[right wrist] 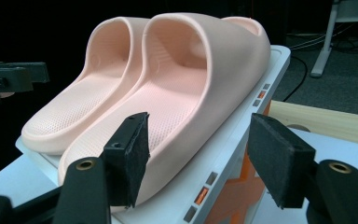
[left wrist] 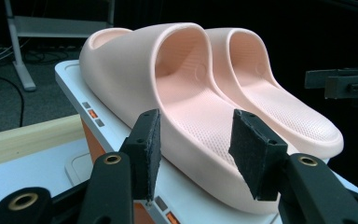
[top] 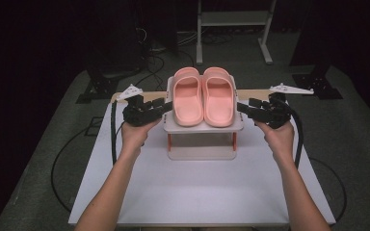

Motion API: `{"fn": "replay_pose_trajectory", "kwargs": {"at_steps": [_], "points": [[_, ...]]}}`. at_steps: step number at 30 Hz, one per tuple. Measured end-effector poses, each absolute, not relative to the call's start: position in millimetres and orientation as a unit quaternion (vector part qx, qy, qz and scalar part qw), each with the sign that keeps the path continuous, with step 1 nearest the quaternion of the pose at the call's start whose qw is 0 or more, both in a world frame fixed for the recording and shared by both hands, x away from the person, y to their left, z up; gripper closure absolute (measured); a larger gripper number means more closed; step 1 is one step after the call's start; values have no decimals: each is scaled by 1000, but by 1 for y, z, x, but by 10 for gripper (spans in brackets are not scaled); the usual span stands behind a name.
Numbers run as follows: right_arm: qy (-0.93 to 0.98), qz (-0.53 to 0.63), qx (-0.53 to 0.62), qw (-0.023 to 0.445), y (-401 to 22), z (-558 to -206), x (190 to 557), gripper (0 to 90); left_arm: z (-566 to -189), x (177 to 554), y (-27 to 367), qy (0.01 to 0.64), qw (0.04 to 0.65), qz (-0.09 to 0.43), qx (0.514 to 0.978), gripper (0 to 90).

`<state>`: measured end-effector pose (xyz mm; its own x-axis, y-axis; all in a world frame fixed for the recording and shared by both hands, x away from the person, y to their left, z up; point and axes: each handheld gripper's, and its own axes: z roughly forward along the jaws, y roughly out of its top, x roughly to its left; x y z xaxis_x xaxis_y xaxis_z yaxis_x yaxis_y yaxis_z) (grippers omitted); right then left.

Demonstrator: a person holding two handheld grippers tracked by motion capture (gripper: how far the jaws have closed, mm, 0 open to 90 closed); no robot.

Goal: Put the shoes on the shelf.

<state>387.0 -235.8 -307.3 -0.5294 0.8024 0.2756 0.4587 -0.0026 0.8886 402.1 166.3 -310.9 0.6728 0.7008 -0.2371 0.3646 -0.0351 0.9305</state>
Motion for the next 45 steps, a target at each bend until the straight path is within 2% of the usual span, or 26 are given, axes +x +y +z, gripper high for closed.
{"fn": "replay_pose_trajectory", "kwargs": {"at_steps": [45], "points": [[693, 537, 458, 149, -262, -342, 353, 351, -341, 367, 192, 385, 590, 138, 697, 441]]}}
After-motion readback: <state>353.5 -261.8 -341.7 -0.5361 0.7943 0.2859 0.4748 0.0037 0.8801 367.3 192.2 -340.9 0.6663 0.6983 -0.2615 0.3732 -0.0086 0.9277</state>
